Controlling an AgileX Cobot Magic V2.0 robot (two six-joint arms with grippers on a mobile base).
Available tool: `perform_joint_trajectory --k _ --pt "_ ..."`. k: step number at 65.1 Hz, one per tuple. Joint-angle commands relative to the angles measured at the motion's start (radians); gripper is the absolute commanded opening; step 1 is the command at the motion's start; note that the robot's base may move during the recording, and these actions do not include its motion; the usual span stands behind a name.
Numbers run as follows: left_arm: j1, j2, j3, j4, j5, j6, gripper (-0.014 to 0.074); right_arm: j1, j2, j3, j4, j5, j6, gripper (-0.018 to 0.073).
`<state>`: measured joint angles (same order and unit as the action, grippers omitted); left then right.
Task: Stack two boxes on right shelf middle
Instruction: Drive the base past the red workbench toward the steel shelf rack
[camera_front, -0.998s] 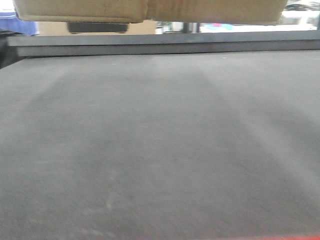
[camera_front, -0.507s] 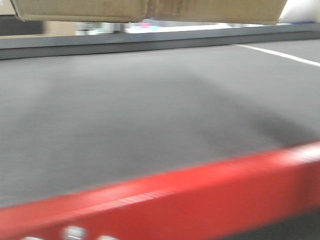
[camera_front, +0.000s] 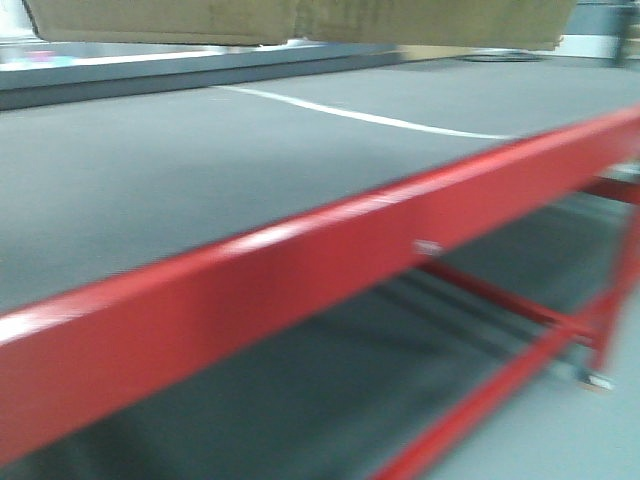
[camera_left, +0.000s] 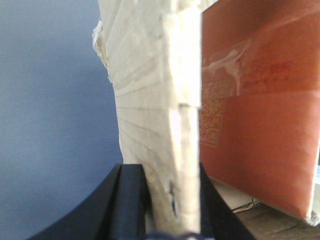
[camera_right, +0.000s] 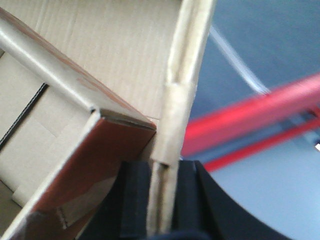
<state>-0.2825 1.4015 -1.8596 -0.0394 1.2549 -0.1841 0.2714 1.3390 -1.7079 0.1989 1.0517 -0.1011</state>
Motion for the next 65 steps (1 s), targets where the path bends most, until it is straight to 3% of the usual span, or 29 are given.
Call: perform_joint_trajectory --k 1,65 --pt "0.005 -0.017 -0.015 0.002 -0.034 -0.003 -0.0111 -0.007 -0.011 -0.013 -0.039 -0.042 -0.020 -0.0153" --pt "0.005 -0.017 -0.015 0.002 -0.034 -0.003 -0.0111 -0.007 -0.011 -0.013 -0.039 -0.042 -0.020 -0.0153"
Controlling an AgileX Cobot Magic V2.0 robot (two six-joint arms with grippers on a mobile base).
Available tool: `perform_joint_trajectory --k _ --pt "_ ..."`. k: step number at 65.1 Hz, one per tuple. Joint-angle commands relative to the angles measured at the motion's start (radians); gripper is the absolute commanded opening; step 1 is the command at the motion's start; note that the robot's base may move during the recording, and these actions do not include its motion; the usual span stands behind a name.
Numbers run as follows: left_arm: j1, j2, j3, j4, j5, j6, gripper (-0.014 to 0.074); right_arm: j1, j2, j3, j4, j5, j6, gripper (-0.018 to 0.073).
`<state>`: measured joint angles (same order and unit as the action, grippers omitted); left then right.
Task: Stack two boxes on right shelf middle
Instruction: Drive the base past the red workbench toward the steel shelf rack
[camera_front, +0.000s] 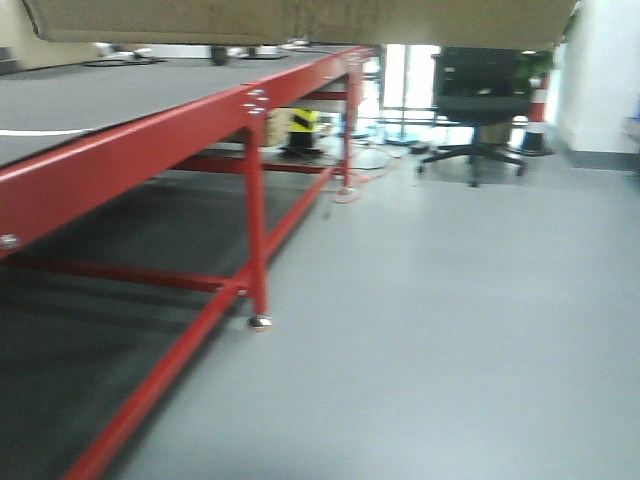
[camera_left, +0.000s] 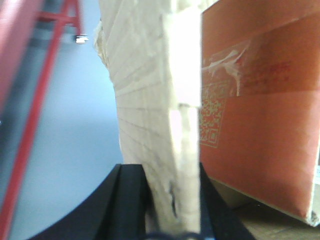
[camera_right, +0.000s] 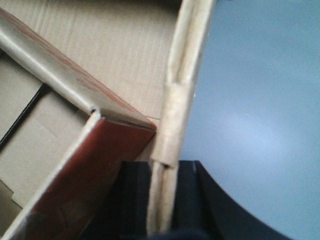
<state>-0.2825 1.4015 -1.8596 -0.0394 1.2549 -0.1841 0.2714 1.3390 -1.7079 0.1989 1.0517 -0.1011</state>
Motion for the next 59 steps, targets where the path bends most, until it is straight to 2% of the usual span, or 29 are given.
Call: perform_joint_trajectory --k 1,59 --pt "0.005 -0.017 -0.015 0.002 -0.034 -0.003 -0.0111 -0.007 -0.011 -0.013 -0.039 -0.042 -0.020 -0.0153" --pt "0.005 -0.017 -0.015 0.002 -0.034 -0.003 -0.0111 -0.007 -0.011 -0.013 -0.039 -0.042 -0.020 -0.0153"
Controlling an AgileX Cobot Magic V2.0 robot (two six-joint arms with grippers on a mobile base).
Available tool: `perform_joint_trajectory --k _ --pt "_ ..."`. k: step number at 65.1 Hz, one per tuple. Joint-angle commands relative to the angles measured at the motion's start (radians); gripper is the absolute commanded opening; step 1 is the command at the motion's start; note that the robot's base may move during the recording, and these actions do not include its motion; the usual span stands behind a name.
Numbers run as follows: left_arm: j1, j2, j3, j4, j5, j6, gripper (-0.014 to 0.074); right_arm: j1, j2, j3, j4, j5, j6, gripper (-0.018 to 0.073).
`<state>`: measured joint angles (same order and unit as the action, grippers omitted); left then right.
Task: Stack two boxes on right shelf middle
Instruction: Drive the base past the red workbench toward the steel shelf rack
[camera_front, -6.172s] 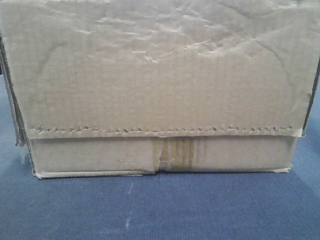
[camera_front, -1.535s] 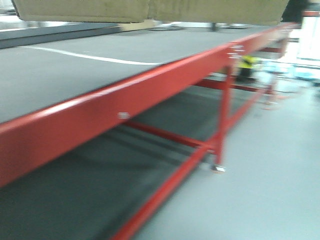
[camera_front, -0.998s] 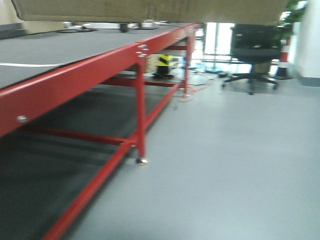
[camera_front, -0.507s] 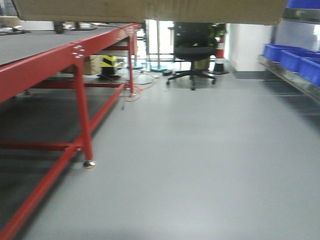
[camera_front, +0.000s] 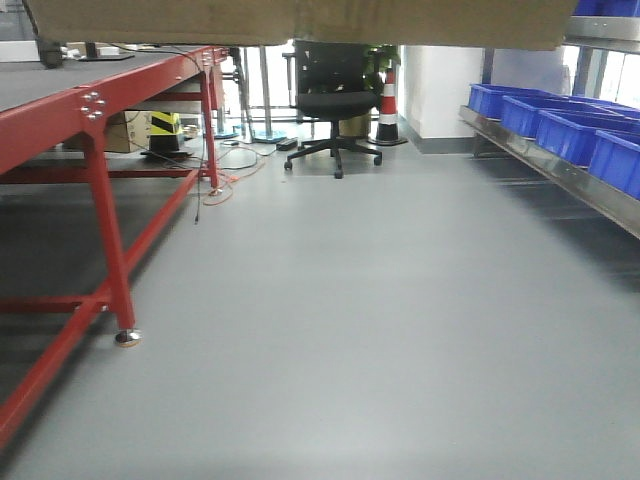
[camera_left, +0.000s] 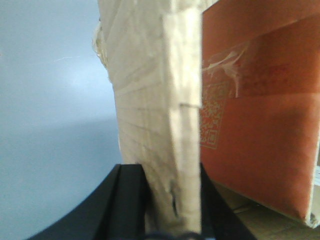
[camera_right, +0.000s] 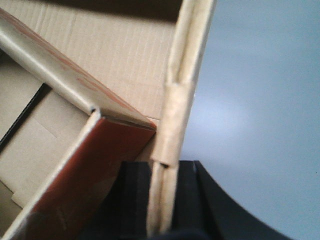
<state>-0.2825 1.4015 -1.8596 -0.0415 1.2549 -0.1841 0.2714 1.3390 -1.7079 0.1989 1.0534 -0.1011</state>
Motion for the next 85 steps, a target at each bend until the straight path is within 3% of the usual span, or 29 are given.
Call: perform_joint_trajectory --k 1,85 --pt "0.005 -0.017 -0.015 0.004 -0.034 -0.003 -0.0111 -0.007 -0.011 -0.013 -0.039 -0.044 -0.020 -0.0153" --pt "0.005 -0.017 -0.015 0.010 -0.034 -0.003 -0.0111 -0.007 -0.011 -0.013 -0.039 -0.045 -0.020 -0.0153"
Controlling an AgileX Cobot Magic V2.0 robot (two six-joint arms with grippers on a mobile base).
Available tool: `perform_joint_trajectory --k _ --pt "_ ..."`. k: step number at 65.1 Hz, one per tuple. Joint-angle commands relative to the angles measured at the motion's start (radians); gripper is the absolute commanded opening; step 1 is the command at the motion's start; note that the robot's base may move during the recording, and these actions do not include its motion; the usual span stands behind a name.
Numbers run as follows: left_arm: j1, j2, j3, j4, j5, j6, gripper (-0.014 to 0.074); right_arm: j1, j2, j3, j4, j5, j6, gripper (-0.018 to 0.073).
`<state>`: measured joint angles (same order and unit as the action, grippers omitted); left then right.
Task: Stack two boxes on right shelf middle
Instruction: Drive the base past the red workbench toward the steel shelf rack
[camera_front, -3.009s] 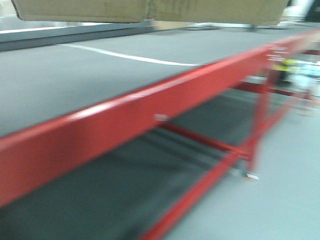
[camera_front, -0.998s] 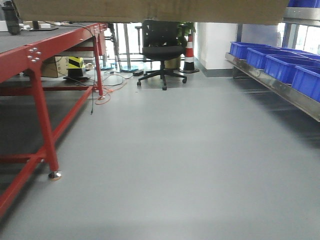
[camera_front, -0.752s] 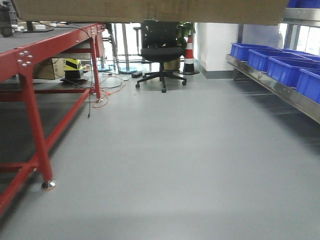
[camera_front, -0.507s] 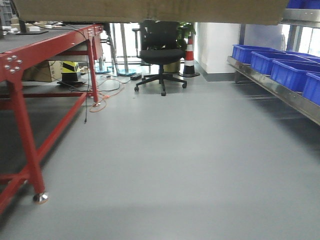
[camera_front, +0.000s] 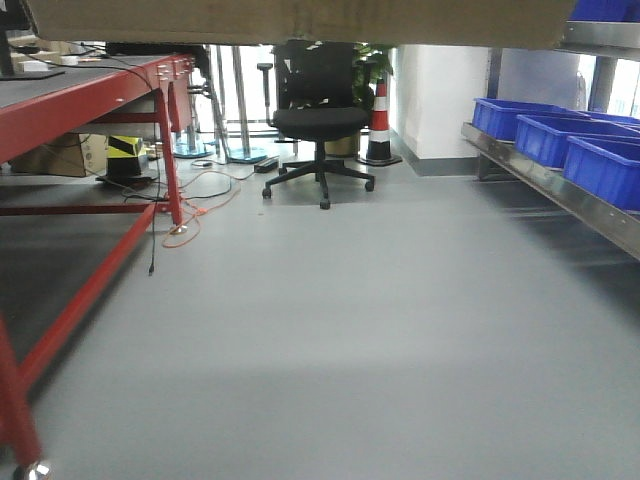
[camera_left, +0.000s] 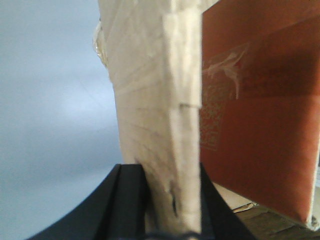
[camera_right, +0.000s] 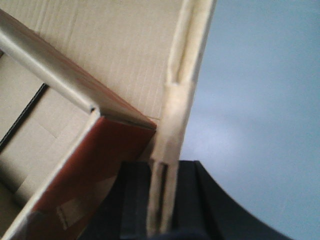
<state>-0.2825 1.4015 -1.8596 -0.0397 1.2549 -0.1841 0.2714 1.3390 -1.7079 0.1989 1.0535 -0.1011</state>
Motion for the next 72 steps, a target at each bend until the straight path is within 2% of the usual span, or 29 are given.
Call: perform_joint_trajectory --k 1,72 --pt "0.005 -0.017 -0.015 0.009 -0.034 -0.003 -0.0111 -0.007 -0.011 -0.013 -0.039 -0.046 -0.020 -0.0153" --pt "0.005 -0.017 -0.015 0.032 -0.034 -0.003 -0.0111 -0.007 -0.011 -0.013 -0.039 -0.053 -0.020 -0.0153"
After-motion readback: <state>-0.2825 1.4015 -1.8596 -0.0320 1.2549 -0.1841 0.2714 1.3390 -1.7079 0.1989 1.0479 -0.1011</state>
